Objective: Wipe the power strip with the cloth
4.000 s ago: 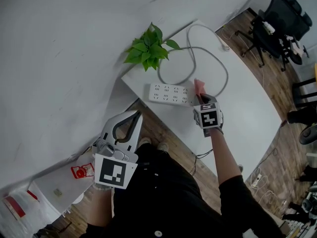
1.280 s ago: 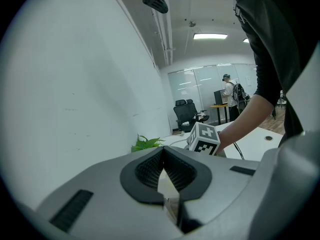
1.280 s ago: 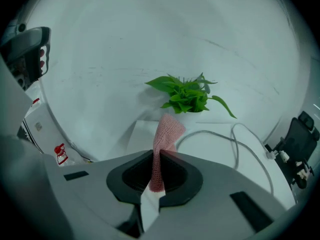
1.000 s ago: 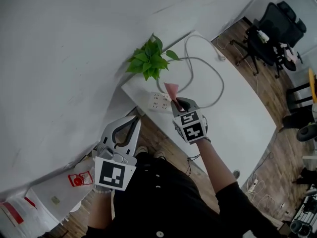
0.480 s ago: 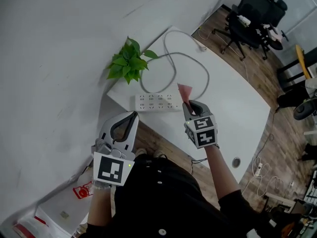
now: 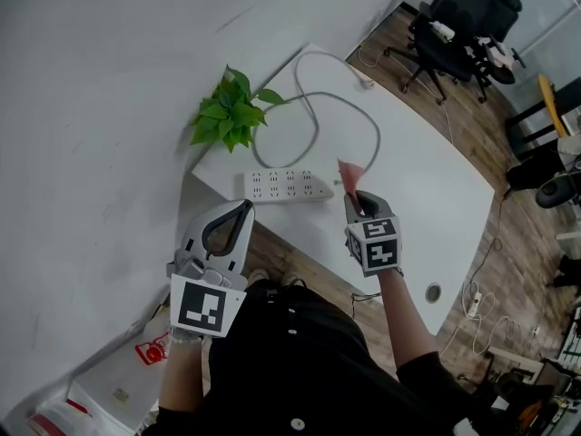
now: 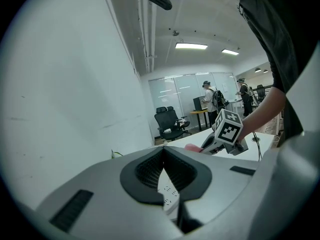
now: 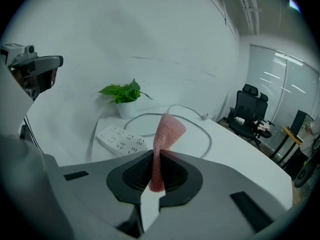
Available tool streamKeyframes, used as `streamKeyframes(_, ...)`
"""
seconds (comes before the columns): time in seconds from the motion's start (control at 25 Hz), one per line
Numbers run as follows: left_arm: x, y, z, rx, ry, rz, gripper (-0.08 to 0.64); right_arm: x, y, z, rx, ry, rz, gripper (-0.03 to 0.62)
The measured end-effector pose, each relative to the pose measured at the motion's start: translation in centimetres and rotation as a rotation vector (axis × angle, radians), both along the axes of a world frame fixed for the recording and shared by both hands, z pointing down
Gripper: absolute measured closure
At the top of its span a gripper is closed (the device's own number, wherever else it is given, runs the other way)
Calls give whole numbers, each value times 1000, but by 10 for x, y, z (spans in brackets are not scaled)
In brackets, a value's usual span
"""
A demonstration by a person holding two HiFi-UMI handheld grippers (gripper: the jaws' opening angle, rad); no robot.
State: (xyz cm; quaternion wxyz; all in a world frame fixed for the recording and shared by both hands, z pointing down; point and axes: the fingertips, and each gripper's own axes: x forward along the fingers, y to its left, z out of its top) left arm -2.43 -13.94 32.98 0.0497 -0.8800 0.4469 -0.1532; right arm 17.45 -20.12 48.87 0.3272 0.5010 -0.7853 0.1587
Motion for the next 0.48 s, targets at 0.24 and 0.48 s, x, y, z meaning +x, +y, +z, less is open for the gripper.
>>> streamKeyframes(0.24,-6,4,2,-10,-7,-25,546,-3,-1,26,-56,3,-1,543)
streamKeyframes(0.48,-16,8,3,-12,-21,-53,546,-11,-2,54,-113,22,-24,543)
